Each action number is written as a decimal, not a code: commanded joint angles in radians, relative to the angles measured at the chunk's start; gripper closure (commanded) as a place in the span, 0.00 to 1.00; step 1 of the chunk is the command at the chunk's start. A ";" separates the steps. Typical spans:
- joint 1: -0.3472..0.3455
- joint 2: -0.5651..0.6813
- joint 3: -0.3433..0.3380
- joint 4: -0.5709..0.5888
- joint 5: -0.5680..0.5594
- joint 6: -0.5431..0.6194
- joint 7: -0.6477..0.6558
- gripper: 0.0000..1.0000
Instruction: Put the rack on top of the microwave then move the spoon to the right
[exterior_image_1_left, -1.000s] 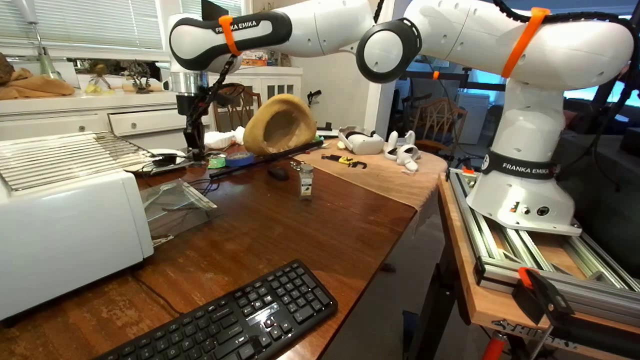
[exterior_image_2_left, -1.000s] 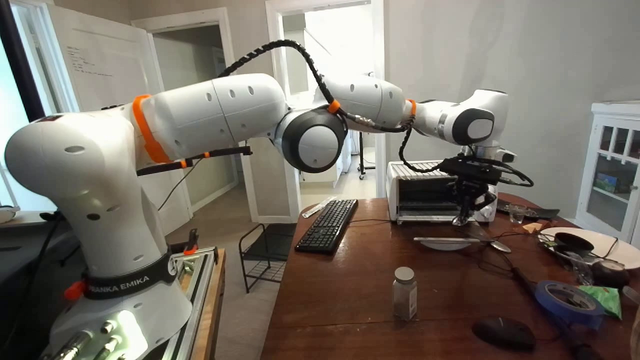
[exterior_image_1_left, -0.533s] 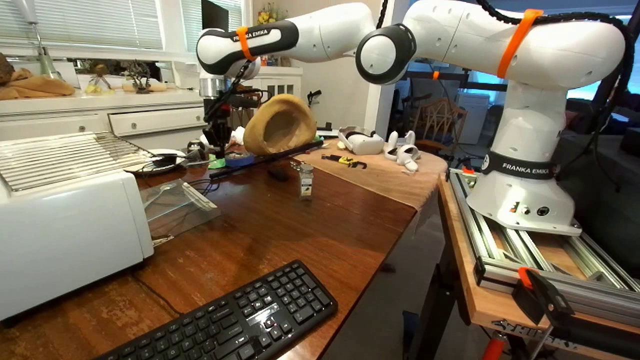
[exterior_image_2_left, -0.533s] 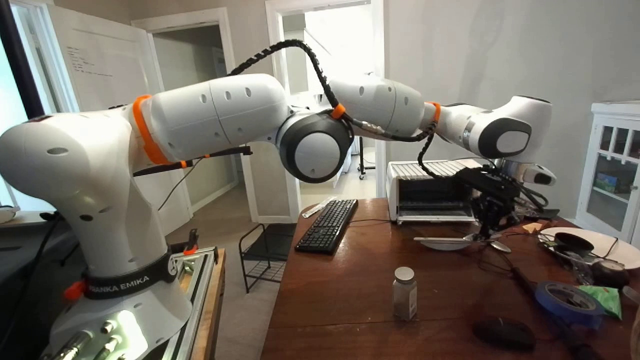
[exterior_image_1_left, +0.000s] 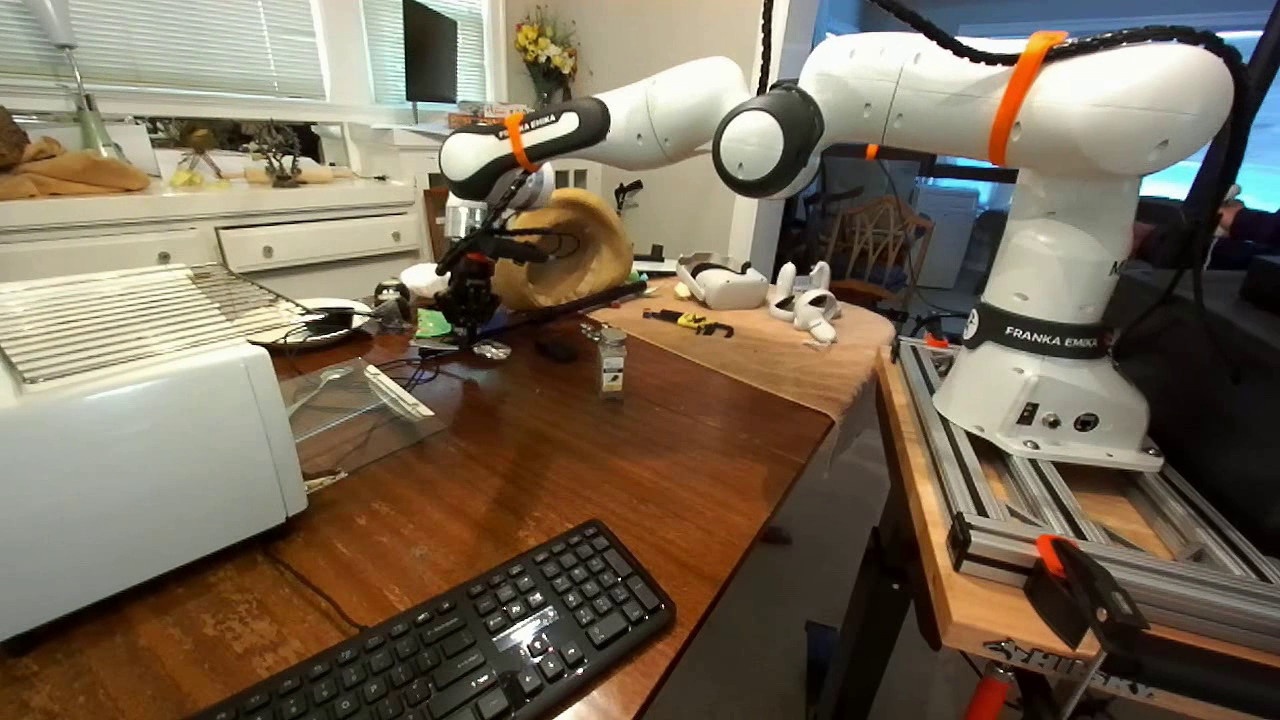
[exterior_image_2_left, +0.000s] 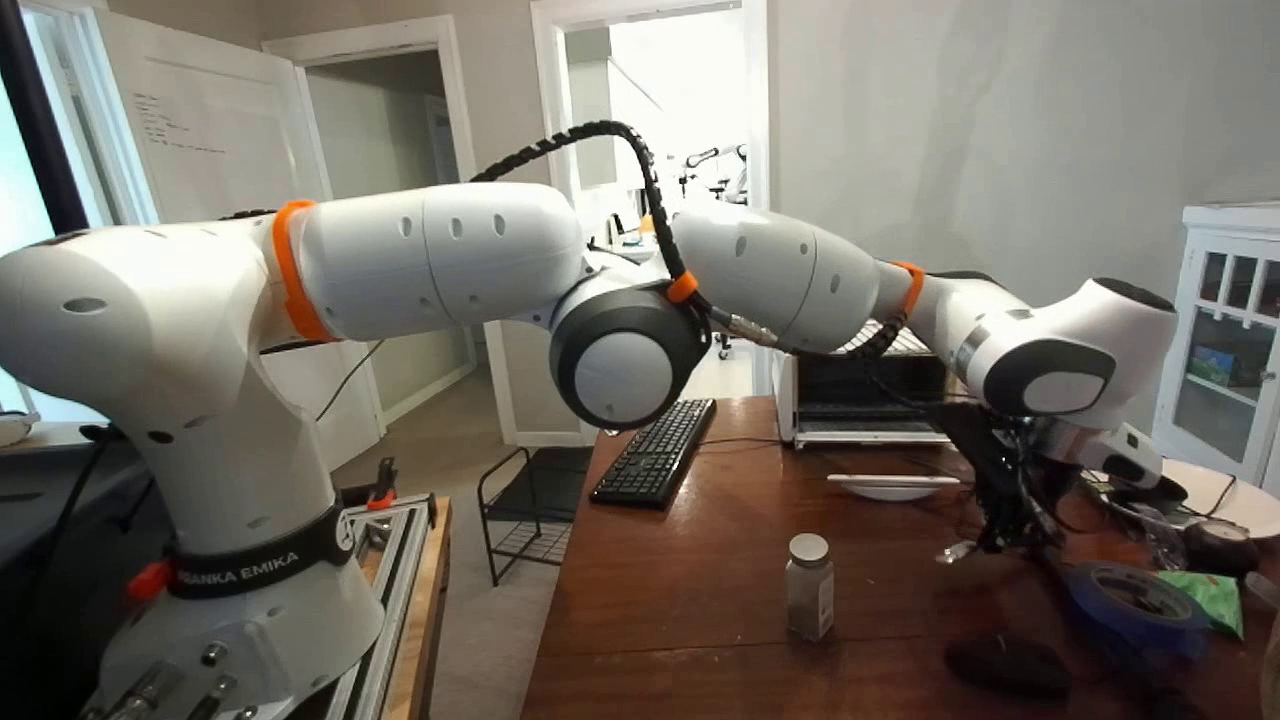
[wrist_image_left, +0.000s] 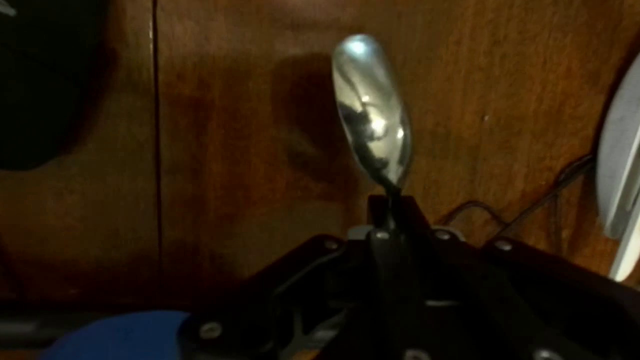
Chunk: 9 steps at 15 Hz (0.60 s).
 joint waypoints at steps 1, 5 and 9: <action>-0.035 0.010 0.022 -0.089 0.048 0.129 -0.001 0.98; -0.067 -0.002 0.054 -0.140 0.111 0.175 -0.041 0.98; -0.055 -0.064 0.035 -0.148 0.064 0.089 -0.149 0.52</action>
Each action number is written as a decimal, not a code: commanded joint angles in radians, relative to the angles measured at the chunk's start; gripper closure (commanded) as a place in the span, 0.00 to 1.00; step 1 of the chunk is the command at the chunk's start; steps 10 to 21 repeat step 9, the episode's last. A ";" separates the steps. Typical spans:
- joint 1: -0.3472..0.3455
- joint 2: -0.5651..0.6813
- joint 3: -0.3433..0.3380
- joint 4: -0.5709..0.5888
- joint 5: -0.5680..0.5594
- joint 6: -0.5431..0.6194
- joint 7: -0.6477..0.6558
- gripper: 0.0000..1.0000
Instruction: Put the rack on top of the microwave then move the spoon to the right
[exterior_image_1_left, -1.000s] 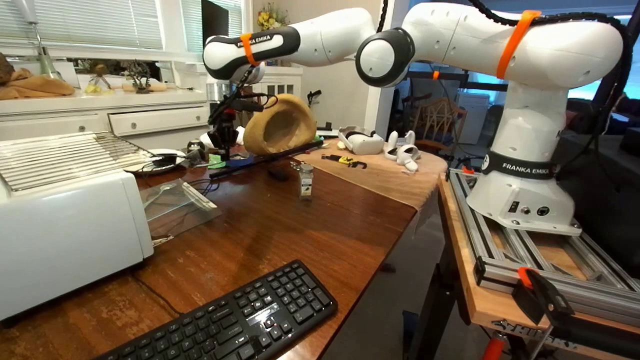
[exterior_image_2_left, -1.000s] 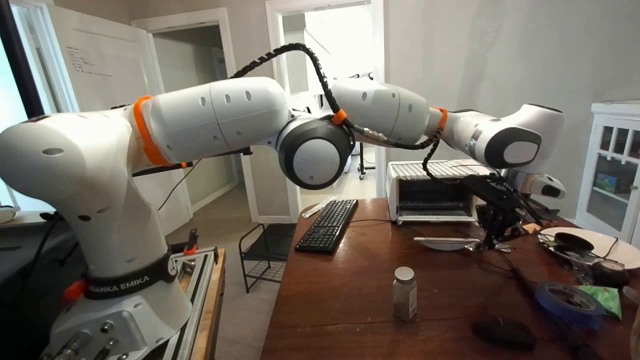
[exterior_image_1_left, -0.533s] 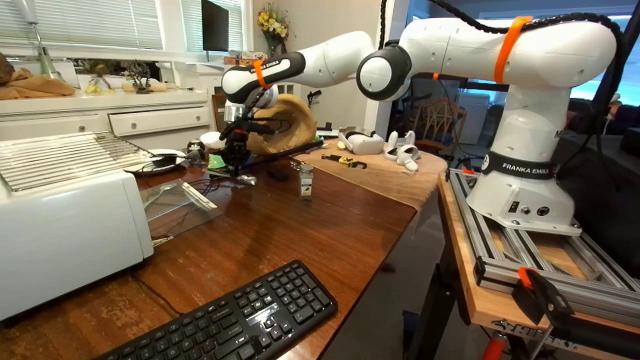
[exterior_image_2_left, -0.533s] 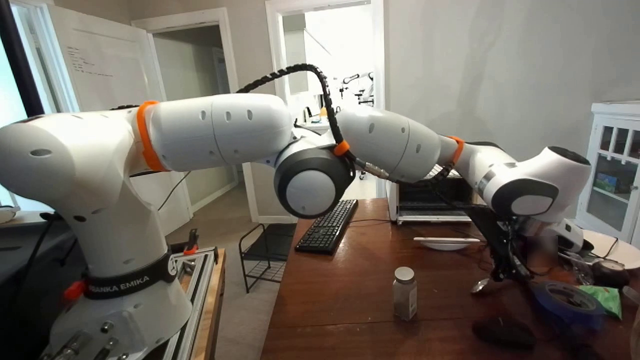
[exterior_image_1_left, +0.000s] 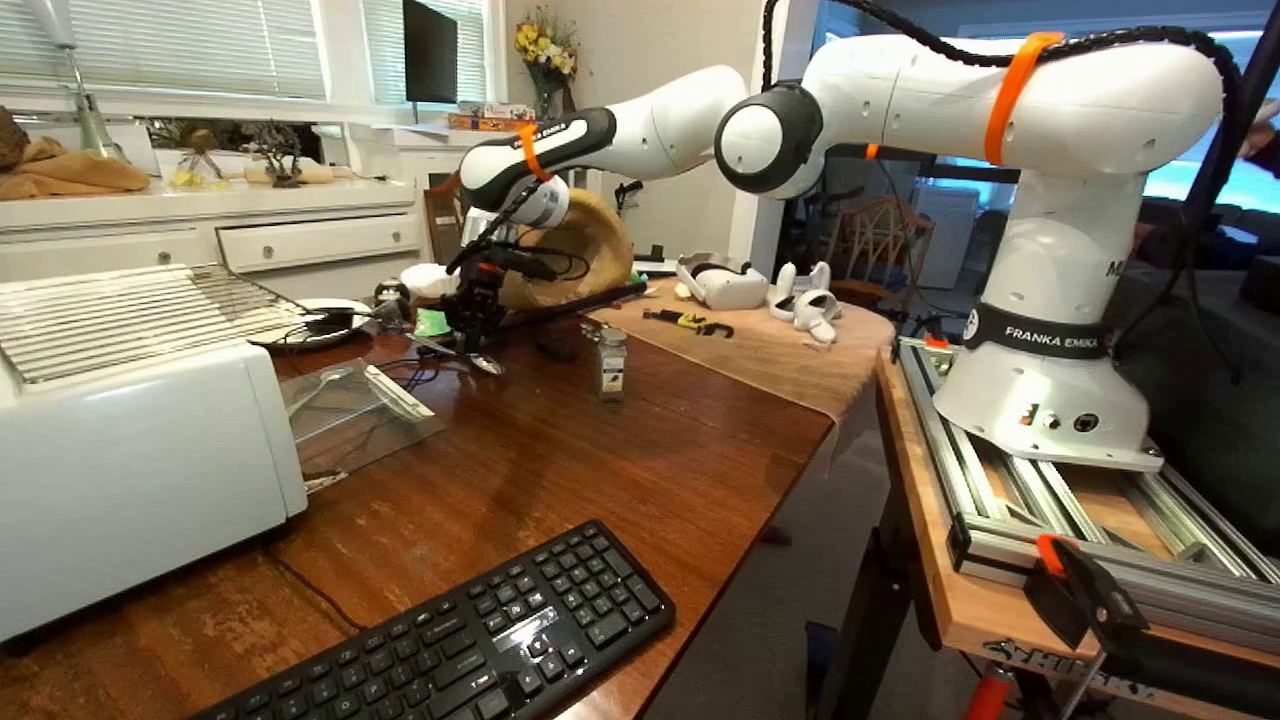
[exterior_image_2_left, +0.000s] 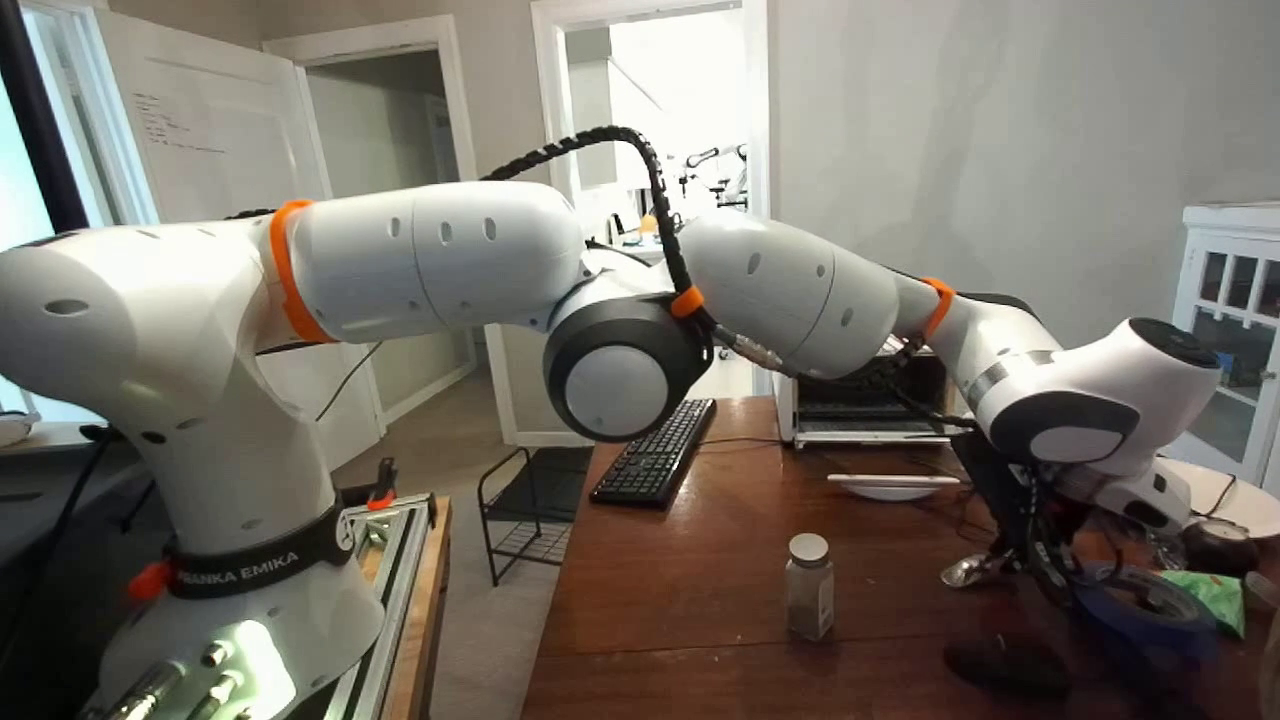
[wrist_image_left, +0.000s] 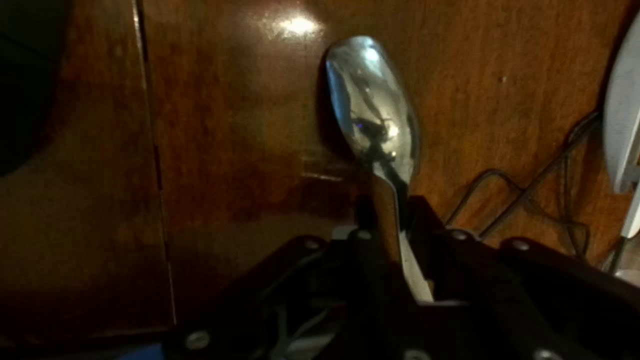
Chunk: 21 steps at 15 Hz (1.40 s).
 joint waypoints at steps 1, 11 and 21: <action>0.021 -0.083 -0.030 -0.069 -0.056 -0.075 -0.098 0.45; 0.082 -0.175 -0.029 -0.013 -0.123 -0.243 -0.211 0.10; 0.082 -0.175 -0.029 -0.013 -0.123 -0.243 -0.211 0.10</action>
